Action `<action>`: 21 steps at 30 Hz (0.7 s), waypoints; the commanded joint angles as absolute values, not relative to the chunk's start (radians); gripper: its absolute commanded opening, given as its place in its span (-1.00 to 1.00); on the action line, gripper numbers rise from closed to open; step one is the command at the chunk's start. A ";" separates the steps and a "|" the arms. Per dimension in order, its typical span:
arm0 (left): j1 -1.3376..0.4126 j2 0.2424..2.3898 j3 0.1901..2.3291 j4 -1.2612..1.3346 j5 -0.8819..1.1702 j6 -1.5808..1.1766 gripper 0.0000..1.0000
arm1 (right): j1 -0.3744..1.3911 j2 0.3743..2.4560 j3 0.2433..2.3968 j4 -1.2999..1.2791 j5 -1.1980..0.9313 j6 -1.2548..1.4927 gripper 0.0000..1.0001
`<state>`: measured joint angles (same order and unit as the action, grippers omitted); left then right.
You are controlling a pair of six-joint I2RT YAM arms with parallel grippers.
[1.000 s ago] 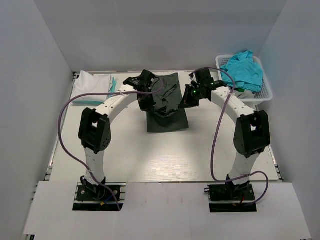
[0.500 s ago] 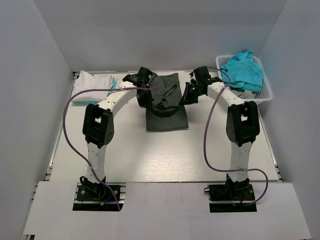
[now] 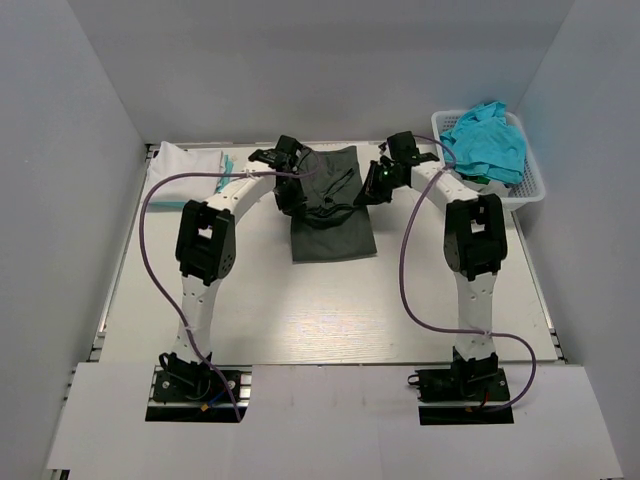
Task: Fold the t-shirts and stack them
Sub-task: Fold the folded rectangular tshirt in 1/3 of the way
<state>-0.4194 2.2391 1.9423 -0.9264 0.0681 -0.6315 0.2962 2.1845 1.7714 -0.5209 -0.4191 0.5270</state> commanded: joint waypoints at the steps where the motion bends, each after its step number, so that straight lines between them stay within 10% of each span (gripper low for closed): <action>1: -0.391 2.226 2.022 -0.842 0.095 -0.621 -0.06 | 0.282 2.253 1.883 -0.448 -0.481 0.586 -0.55; 5: -0.336 2.313 2.210 -0.785 0.182 -0.591 0.99 | 0.242 2.347 2.057 -0.414 -0.526 0.702 0.14; 7: -0.327 2.367 2.288 -0.785 0.210 -0.580 1.00 | 0.221 2.379 2.118 -0.413 -0.543 0.735 0.81; 21: -0.311 2.020 1.729 -0.632 0.100 -0.466 1.00 | 0.250 2.062 1.695 -0.370 -0.410 0.251 0.81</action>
<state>-0.3031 2.1365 1.7908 -0.7147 0.1501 -0.4938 0.2260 2.1319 1.7458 -0.4057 -0.4404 0.4461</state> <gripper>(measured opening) 0.997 0.904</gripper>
